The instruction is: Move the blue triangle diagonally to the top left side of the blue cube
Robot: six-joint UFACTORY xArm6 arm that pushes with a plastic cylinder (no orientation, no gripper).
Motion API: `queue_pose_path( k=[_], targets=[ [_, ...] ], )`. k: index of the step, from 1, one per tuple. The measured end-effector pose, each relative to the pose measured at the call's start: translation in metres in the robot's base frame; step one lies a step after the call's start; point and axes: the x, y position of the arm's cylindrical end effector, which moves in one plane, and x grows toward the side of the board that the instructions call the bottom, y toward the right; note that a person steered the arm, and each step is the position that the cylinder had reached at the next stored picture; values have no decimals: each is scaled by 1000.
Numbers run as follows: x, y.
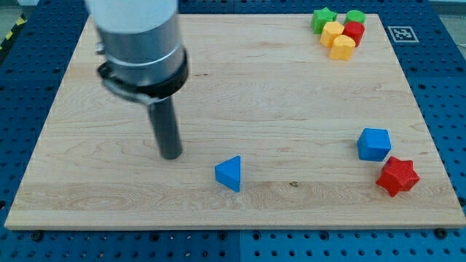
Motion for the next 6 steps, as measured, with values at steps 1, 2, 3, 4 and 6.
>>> queue_pose_path(
  k=[1, 2, 3, 4, 6],
  targets=[
    [39, -1],
    [43, 28],
    [43, 64],
    [43, 90],
    [31, 114]
  ],
)
